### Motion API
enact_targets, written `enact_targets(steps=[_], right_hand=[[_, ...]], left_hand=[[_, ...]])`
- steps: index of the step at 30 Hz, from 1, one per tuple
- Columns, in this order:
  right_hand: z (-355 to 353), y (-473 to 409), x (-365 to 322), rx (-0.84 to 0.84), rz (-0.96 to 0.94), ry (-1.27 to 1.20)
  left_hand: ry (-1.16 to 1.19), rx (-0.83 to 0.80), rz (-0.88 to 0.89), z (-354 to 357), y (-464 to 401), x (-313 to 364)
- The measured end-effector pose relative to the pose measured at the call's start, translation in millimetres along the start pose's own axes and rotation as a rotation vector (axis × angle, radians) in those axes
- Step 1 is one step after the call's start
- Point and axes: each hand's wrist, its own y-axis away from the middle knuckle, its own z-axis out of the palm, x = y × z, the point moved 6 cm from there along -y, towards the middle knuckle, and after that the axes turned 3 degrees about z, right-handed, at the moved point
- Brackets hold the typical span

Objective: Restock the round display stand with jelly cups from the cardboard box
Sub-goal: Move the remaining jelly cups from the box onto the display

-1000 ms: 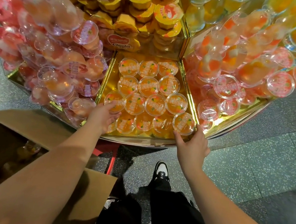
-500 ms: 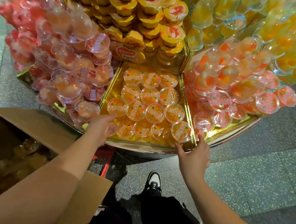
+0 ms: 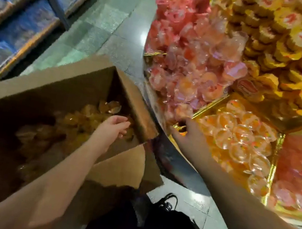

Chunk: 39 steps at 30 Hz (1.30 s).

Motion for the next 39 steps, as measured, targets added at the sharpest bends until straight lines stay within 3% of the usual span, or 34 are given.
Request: enact_targets(steps=[4, 7, 10, 16, 21, 24, 31, 34, 39], right_hand=[[103, -26, -100, -0.360, -0.183, 0.210], [185, -28, -144, -0.523, -0.235, 0.365], [265, -28, -154, -0.624, -0.247, 0.477], [372, -25, -123, -0.850, -0.078, 0.782], [438, -25, -118, -0.883, -0.041, 0.773], [473, -38, -133, -0.823, -0.150, 0.727], [544, -67, -162, -0.830, -0.431, 0.955], [570, -69, -158, -0.822, -0.563, 1.079], [577, -64, -146, -0.790, -0.577, 1.191]], left_hand=[[-0.031, 0.226, -0.067, -121, 18, -61], [-0.098, 0.338, -0.176, -187, 35, -120], [-0.082, 0.381, -0.345, -233, 45, -184], [-0.031, 0.320, -0.591, -271, 41, -278], [-0.152, 0.151, -0.669, -283, 7, -314], [-0.288, -0.017, -0.675, -280, -15, -331], [-0.898, -0.433, -0.432, -258, -62, -361], [-1.045, -0.542, -0.367, -254, -73, -370], [-1.187, -0.678, -0.345, -245, -78, -387]])
